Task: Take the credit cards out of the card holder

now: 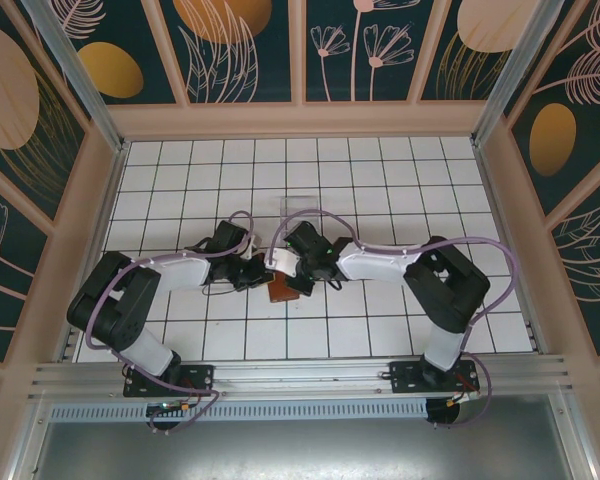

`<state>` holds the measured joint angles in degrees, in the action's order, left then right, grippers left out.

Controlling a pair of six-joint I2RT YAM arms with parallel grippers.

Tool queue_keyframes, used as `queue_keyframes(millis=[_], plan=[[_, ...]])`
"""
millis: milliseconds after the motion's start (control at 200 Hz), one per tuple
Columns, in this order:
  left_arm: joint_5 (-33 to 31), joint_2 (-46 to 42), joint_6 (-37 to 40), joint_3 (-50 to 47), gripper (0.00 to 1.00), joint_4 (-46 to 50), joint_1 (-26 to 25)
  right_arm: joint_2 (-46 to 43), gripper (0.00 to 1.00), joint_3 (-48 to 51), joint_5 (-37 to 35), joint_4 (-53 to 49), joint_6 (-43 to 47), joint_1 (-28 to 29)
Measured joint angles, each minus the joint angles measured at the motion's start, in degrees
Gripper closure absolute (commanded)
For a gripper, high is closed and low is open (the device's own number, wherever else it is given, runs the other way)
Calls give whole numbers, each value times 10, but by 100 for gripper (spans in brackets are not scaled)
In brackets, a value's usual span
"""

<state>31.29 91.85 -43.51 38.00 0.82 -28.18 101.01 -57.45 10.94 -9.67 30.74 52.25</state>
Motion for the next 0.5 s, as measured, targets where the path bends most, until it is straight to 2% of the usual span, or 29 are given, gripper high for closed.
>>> queue_keyframes(millis=[310,400,500], plan=[[7,13,14,11,99,6,0,-75,100,99,33,128,-81,-22],[7,14,17,12,99,8,0,-76,79,92,30,130,-128,-23],[7,14,19,14,100,10,0,-73,72,64,15,114,-215,-23]])
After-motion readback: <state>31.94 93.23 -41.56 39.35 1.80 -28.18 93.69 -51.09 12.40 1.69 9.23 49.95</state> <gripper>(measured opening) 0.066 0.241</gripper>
